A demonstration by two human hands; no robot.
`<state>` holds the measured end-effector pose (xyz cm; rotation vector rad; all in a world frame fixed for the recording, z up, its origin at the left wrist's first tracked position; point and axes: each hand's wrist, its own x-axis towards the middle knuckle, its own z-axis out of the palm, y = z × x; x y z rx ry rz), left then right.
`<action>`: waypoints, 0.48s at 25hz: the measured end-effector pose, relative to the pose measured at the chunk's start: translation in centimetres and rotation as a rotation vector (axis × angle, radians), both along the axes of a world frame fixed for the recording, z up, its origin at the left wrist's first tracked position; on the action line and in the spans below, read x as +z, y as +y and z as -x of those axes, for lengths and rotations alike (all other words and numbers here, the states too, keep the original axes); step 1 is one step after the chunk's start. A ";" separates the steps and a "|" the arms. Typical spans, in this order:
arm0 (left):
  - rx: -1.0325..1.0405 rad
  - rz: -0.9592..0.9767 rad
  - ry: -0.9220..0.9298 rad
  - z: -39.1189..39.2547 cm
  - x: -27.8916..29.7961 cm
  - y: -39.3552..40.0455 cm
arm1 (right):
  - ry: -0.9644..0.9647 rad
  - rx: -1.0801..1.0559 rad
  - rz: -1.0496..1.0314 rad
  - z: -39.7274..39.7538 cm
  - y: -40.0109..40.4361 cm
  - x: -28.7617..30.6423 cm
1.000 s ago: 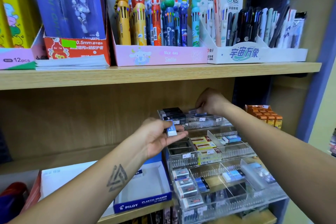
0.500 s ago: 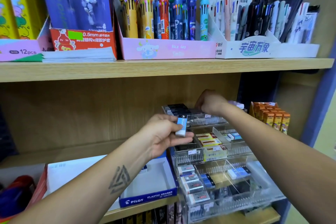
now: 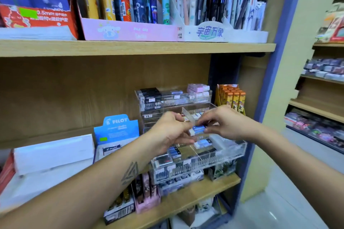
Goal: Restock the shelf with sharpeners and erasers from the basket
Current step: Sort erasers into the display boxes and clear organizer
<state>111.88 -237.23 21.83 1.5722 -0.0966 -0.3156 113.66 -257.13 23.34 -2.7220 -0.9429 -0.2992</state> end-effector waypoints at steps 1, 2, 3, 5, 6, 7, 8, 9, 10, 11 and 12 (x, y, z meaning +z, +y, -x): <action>-0.018 -0.132 -0.098 0.1 -0.7 -0.5 | -0.028 -0.065 0.070 0.1 -0.9 -0.4; -0.048 -0.325 -0.275 -0.1 -1.7 -0.7 | -0.045 -0.130 0.139 0.2 -1.6 -0.7; -0.106 -0.516 -0.468 -0.3 -2.5 -0.7 | -0.042 -0.188 0.200 0.2 -2.1 -1.0; -0.268 -0.811 -0.714 -0.1 -3.9 -0.4 | 0.008 -0.253 0.276 0.0 -2.2 -1.5; -0.340 -0.891 -0.752 0.0 -4.6 -0.3 | 0.035 -0.258 0.292 -0.1 -2.0 -1.8; -0.385 -0.926 -0.771 0.1 -5.0 -0.1 | 0.061 -0.254 0.304 -0.2 -1.7 -2.2; -0.405 -0.932 -0.785 0.2 -5.3 0.0 | 0.077 -0.244 0.314 -0.2 -1.4 -2.6; -0.409 -0.922 -0.794 0.2 -5.3 0.1 | 0.084 -0.237 0.325 -0.4 -1.2 -3.1; -0.398 -0.908 -0.792 0.1 -5.5 0.1 | 0.089 -0.235 0.330 -0.5 -1.1 -3.5; -0.389 -0.892 -0.780 0.0 -5.6 0.2 | 0.101 -0.237 0.336 -0.7 -1.0 -3.8; -0.379 -0.876 -0.762 0.0 -5.7 0.2 | 0.111 -0.236 0.343 -0.8 -0.8 -4.0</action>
